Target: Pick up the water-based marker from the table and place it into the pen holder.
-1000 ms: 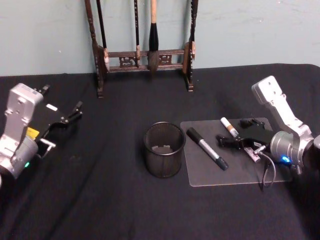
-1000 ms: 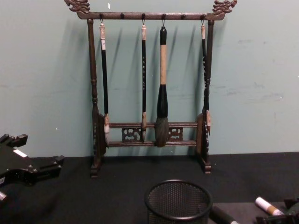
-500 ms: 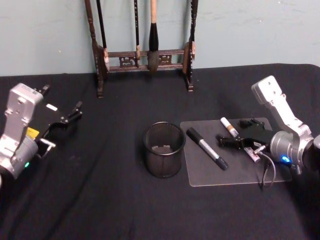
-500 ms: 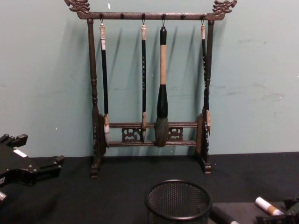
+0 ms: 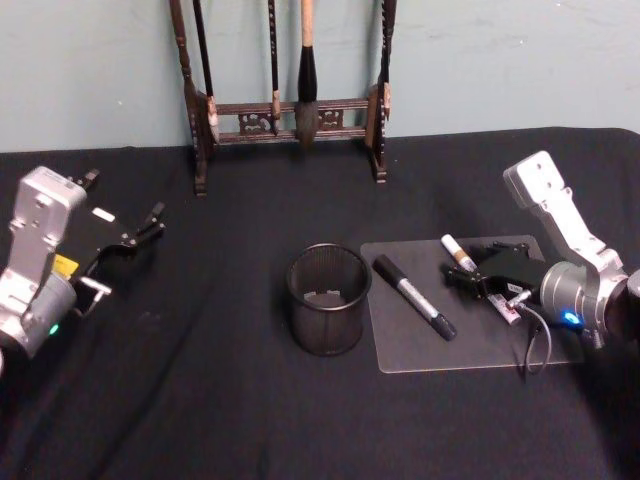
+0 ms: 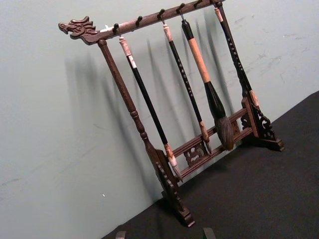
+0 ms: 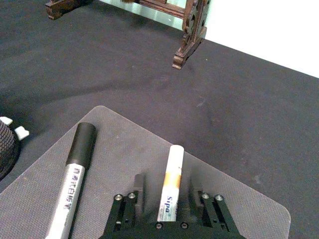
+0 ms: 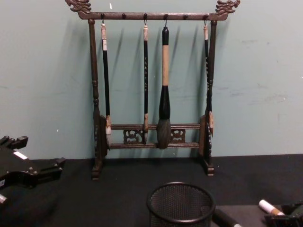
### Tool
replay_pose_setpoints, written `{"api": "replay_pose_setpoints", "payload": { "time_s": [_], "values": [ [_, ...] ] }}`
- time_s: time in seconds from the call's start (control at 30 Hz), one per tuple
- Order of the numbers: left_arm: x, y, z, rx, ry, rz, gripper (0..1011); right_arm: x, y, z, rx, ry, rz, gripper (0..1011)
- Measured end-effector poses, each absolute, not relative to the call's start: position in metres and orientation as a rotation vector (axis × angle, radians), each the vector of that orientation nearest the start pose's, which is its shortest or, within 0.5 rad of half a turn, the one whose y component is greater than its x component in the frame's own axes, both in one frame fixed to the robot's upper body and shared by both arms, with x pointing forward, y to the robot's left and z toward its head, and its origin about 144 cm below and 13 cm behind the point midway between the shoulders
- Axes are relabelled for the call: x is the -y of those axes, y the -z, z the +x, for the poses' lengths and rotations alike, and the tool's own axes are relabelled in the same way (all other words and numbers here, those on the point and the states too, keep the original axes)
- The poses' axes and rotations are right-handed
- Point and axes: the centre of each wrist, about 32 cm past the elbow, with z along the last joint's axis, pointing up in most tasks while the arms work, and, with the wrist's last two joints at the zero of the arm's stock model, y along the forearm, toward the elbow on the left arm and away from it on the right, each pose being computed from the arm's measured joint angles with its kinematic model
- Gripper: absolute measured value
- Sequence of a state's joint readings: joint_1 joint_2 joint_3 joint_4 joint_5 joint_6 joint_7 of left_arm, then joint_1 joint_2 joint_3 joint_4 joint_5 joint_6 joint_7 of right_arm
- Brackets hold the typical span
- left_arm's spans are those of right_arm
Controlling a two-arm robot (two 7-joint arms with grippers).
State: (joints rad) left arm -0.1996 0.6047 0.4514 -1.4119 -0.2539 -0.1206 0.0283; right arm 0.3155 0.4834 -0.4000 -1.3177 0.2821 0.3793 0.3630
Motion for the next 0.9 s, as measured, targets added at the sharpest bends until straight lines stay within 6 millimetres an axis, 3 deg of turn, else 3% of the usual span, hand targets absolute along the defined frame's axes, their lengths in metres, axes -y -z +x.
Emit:
{"api": "replay_pose_setpoints", "payload": {
  "time_s": [0.37, 0.5, 0.9],
  "values": [
    [-0.3097, -1.1398, 0.4886, 0.285, -1.248, 0.304, 1001, 0.2956, -1.1551, 0.5286, -0.187, 1.000, -0.544, 218],
    [-0.3097, -1.1398, 0.4886, 0.285, -1.248, 0.304, 1001, 0.2956, -1.1551, 0.5286, -0.187, 1.000, -0.544, 172],
    [-0.3097, -1.1398, 0.4886, 0.285, -1.248, 0.304, 1001, 0.2953, -1.1553, 0.5274, -0.181, 1.002, -0.538, 172]
  ]
}}
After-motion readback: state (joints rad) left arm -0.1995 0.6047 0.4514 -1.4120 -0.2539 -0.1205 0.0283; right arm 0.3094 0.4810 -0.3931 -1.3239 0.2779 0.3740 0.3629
